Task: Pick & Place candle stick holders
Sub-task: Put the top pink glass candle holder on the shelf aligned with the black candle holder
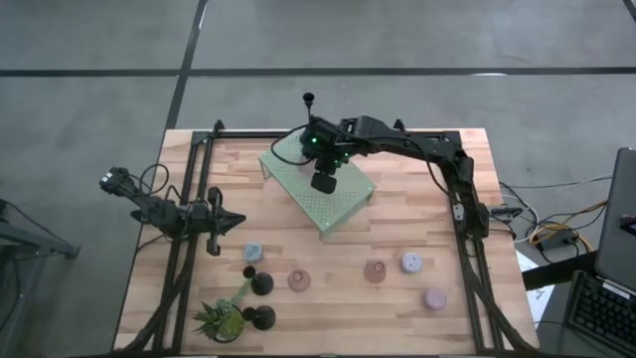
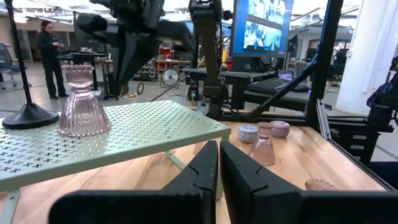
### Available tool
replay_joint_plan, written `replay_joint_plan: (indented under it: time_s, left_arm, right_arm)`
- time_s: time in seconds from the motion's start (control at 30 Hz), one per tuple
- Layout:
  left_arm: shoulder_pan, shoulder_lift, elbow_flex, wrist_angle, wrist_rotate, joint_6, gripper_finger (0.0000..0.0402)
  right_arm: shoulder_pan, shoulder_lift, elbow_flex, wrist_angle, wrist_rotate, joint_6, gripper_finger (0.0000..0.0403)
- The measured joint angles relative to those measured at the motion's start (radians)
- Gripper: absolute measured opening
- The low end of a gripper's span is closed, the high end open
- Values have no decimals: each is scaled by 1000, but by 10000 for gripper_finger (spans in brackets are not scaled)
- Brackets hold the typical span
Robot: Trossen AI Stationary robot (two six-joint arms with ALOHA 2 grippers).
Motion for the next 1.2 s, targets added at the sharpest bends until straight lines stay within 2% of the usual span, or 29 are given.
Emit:
replay_joint_plan:
  time_s: [0.23, 0.63, 1.2]
  left_arm:
    - [0, 0, 0, 0, 0, 0, 21]
    - [0, 0, 0, 0, 0, 0, 21]
    - [0, 0, 0, 0, 0, 0, 21]
  right_arm:
    - [0, 0, -107, 97, 0, 0, 9]
    - [0, -1, -206, 221, 0, -3, 8]
    - [-6, -3, -226, 266, 77, -50, 8]
